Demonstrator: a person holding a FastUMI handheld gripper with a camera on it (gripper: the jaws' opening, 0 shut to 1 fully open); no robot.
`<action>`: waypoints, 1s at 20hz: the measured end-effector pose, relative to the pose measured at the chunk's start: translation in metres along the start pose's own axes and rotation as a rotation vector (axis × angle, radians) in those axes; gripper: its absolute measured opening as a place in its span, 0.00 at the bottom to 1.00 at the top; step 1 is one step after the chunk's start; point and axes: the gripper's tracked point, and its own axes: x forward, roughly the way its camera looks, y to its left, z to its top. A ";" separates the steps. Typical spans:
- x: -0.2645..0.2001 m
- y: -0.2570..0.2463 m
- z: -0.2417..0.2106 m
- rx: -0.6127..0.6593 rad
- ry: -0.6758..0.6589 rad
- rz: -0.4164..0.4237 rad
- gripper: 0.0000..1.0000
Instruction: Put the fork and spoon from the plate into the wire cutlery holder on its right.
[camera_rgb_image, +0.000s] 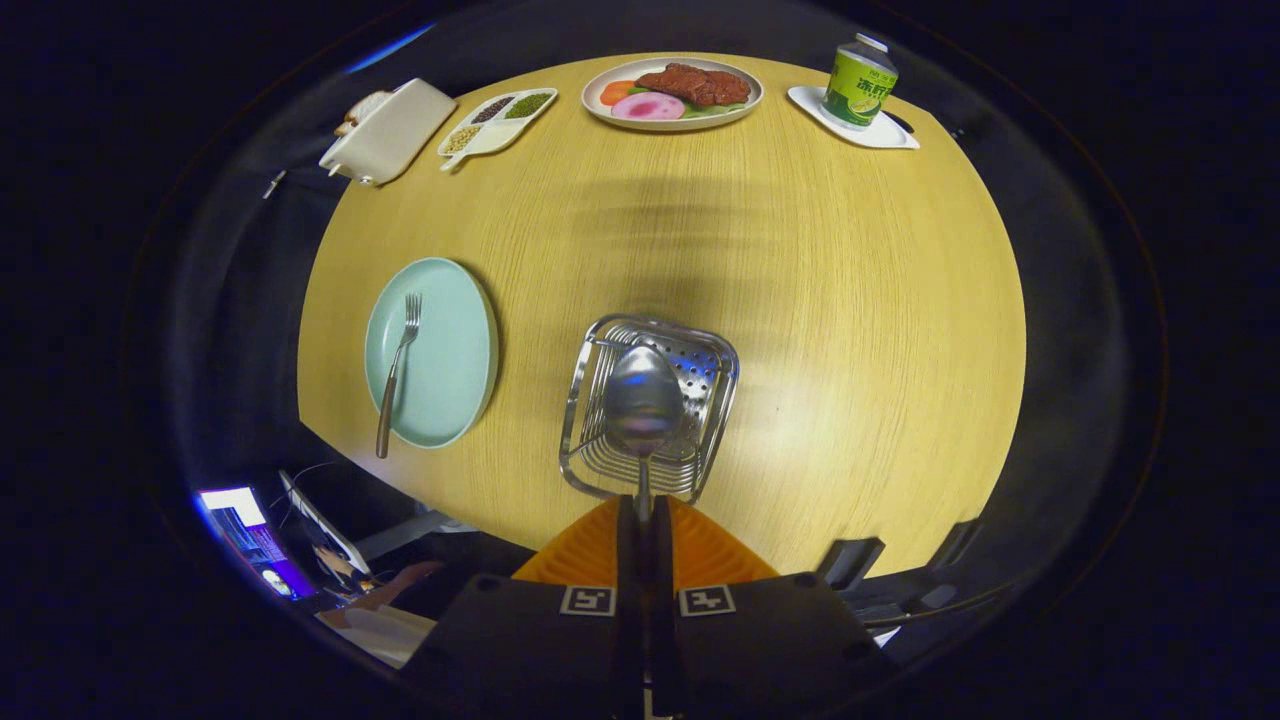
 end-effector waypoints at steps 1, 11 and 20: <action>0.000 0.003 0.003 -0.007 0.002 0.014 0.08; -0.031 -0.001 0.029 0.022 -0.120 0.017 0.46; -0.105 0.071 0.066 0.042 -0.470 0.084 1.00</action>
